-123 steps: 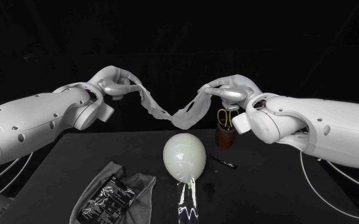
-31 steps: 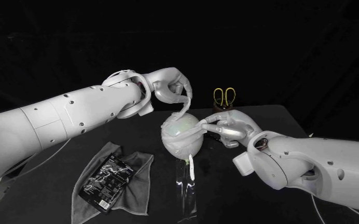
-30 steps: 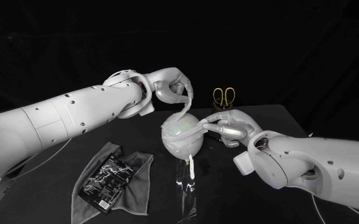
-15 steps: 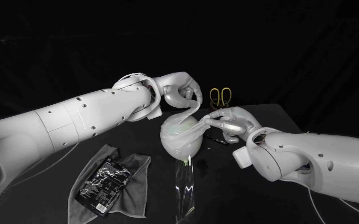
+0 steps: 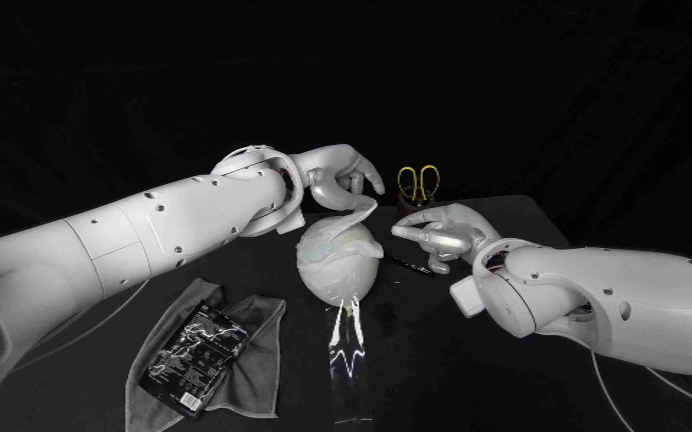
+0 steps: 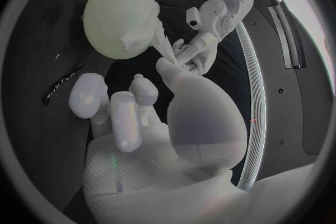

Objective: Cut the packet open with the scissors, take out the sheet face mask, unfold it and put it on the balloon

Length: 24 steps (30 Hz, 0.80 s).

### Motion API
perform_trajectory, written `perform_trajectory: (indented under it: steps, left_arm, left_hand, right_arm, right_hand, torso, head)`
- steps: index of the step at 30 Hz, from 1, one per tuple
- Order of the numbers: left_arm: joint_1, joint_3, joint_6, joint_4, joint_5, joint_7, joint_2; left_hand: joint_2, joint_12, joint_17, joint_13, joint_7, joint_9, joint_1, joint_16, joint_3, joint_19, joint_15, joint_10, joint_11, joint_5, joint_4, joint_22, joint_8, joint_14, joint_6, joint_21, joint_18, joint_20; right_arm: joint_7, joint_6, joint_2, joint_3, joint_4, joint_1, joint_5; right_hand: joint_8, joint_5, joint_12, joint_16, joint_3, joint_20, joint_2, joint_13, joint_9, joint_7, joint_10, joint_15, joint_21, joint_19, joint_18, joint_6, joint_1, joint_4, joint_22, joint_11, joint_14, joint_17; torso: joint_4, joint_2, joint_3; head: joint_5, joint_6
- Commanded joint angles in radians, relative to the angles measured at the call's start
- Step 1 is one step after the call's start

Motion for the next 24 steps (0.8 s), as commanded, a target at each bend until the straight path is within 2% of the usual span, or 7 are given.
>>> perform_trajectory:
  steps: [1,11,13,16,21,22,24]
  left_arm:
    - [-0.001,0.001,0.028,0.000,0.020,-0.023,0.005]
    - [-0.004,0.001,0.013,-0.008,0.055,-0.037,0.014]
    - [-0.006,0.001,0.004,-0.012,0.070,-0.040,0.018]
    - [-0.008,0.001,-0.012,-0.017,0.092,-0.043,0.024]
    - [-0.010,0.002,-0.024,-0.021,0.136,-0.053,0.028]
    - [-0.010,0.002,-0.025,-0.022,0.143,-0.056,0.029]
    - [-0.011,0.002,-0.027,-0.023,0.152,-0.061,0.029]
  left_hand:
    - [-0.010,-0.006,0.177,-0.002,0.001,-0.004,-0.001,-0.002,-0.009,0.000,0.006,-0.001,0.008,-0.002,0.002,0.005,-0.010,0.073,-0.009,-0.001,0.012,0.009]
    - [-0.015,-0.008,0.173,-0.007,0.000,-0.028,-0.007,-0.003,-0.038,-0.003,0.007,-0.007,0.009,-0.002,0.015,0.004,-0.040,0.072,-0.049,-0.001,0.013,0.012]
    - [-0.015,-0.010,0.173,-0.010,-0.002,-0.066,-0.010,-0.003,-0.053,-0.001,0.007,-0.012,0.008,-0.002,0.024,0.008,-0.081,0.072,-0.141,0.002,0.012,0.012]
    - [-0.012,-0.009,0.175,-0.012,-0.003,-0.078,-0.011,-0.002,-0.066,0.001,0.006,-0.013,0.008,-0.002,0.034,0.012,-0.095,0.072,-0.167,0.004,0.012,0.012]
    - [-0.019,-0.002,0.180,-0.013,-0.001,-0.104,-0.073,0.000,-0.145,0.004,0.008,-0.012,0.011,-0.002,0.104,0.019,-0.123,0.074,-0.223,0.008,0.010,0.014]
    - [-0.019,-0.002,0.180,-0.013,-0.001,-0.104,-0.073,0.000,-0.145,0.004,0.008,-0.012,0.011,-0.002,0.104,0.019,-0.123,0.074,-0.223,0.008,0.010,0.014]
    - [-0.026,0.003,0.181,-0.013,0.003,-0.107,-0.107,0.001,-0.227,0.005,0.012,-0.013,0.010,-0.003,0.156,0.022,-0.128,0.075,-0.227,0.010,0.010,0.015]
  right_arm:
    - [-0.096,-0.027,-0.003,0.000,-0.006,-0.001,-0.095]
    - [-0.117,-0.053,-0.002,0.000,-0.027,-0.005,-0.122]
    - [-0.109,-0.060,-0.001,0.000,-0.031,-0.006,-0.124]
    - [-0.096,-0.067,0.001,0.000,-0.037,-0.007,-0.125]
    - [-0.079,-0.073,0.007,0.000,-0.042,-0.010,-0.123]
    - [-0.075,-0.074,0.008,0.000,-0.043,-0.010,-0.122]
    - [-0.070,-0.077,0.009,0.000,-0.044,-0.011,-0.119]
  right_hand:
    - [-0.006,-0.002,-0.006,-0.007,-0.012,0.001,-0.007,-0.006,-0.002,0.000,-0.011,0.008,-0.006,-0.008,0.013,-0.009,0.001,0.003,0.092,0.000,0.000,0.021]
    - [-0.013,-0.001,-0.002,-0.006,-0.032,0.005,0.006,-0.014,-0.007,0.000,-0.011,0.010,-0.008,-0.004,0.014,-0.006,0.011,0.020,0.089,0.001,0.001,0.021]
    - [-0.013,0.000,0.001,-0.005,-0.033,0.005,0.009,-0.014,-0.007,0.000,-0.010,0.009,-0.007,-0.003,0.013,-0.004,0.016,0.020,0.090,0.001,0.002,0.022]
    - [-0.014,0.003,0.008,-0.002,-0.035,0.006,0.019,-0.015,-0.009,0.000,-0.006,0.009,-0.003,0.003,0.012,0.001,0.030,0.023,0.091,0.000,0.004,0.024]
    - [-0.014,0.007,0.011,-0.001,-0.037,0.005,0.025,-0.016,-0.010,-0.001,-0.005,0.008,-0.004,0.003,0.013,0.006,0.036,0.025,0.090,-0.001,0.005,0.025]
    - [-0.014,0.008,0.010,-0.002,-0.037,0.005,0.026,-0.017,-0.010,-0.001,-0.005,0.008,-0.006,0.003,0.013,0.007,0.037,0.026,0.089,-0.001,0.005,0.024]
    - [-0.014,0.009,0.009,-0.002,-0.038,0.005,0.026,-0.018,-0.010,-0.001,-0.006,0.008,-0.007,0.002,0.013,0.008,0.038,0.026,0.089,-0.001,0.005,0.023]
  torso:
    - [0.0002,0.000,-0.0001]
    - [-0.0006,0.000,0.0008]
    - [-0.0009,0.001,0.0005]
    - [-0.0012,0.002,0.0005]
    - [-0.0001,0.002,0.0016]
    - [0.0002,0.001,0.0018]
    - [0.0001,0.001,0.0023]
  head:
    - [-0.002,-0.002]
    - [0.000,0.001]
    - [0.000,0.002]
    - [0.001,0.000]
    - [0.000,-0.002]
    - [0.000,-0.003]
    - [0.000,-0.004]
